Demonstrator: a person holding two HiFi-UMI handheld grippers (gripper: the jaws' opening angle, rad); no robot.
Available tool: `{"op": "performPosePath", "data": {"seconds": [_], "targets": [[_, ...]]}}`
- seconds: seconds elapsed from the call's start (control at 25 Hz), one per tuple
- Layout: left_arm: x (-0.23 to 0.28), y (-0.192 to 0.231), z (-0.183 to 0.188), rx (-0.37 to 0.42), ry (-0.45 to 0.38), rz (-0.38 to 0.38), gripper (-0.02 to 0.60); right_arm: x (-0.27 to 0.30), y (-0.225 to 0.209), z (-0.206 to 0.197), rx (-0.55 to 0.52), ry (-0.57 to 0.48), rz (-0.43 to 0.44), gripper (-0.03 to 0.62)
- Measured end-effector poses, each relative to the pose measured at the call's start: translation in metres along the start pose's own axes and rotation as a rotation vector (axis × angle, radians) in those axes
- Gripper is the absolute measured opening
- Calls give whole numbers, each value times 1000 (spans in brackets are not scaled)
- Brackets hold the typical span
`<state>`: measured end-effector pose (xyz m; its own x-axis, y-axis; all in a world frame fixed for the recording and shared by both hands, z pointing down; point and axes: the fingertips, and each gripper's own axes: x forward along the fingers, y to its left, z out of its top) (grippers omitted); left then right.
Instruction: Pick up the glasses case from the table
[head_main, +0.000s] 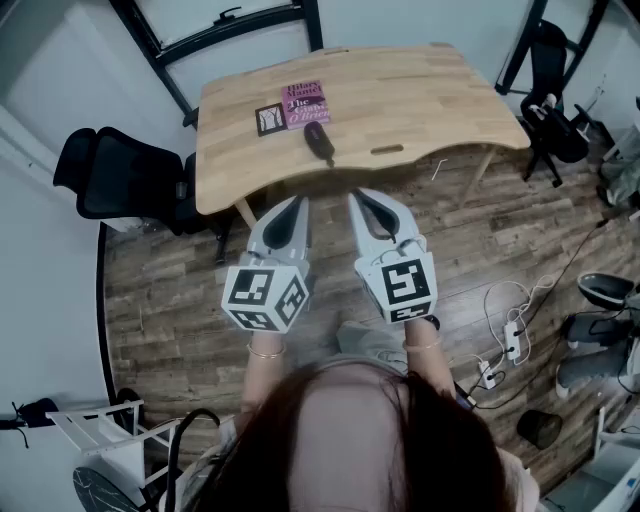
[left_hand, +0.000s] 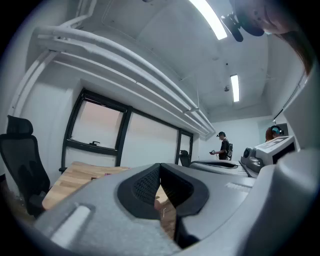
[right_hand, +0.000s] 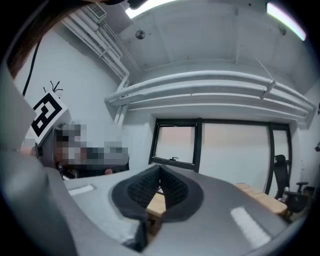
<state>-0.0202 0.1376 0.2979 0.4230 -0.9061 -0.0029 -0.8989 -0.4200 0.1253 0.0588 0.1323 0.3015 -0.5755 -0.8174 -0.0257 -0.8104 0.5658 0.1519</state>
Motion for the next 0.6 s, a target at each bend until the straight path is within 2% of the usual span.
{"op": "performPosePath", "data": {"seconds": [0.6], "targets": [[48,19,2,3,14,15,9,42,-28,-13,-7,21,2,3]]}}
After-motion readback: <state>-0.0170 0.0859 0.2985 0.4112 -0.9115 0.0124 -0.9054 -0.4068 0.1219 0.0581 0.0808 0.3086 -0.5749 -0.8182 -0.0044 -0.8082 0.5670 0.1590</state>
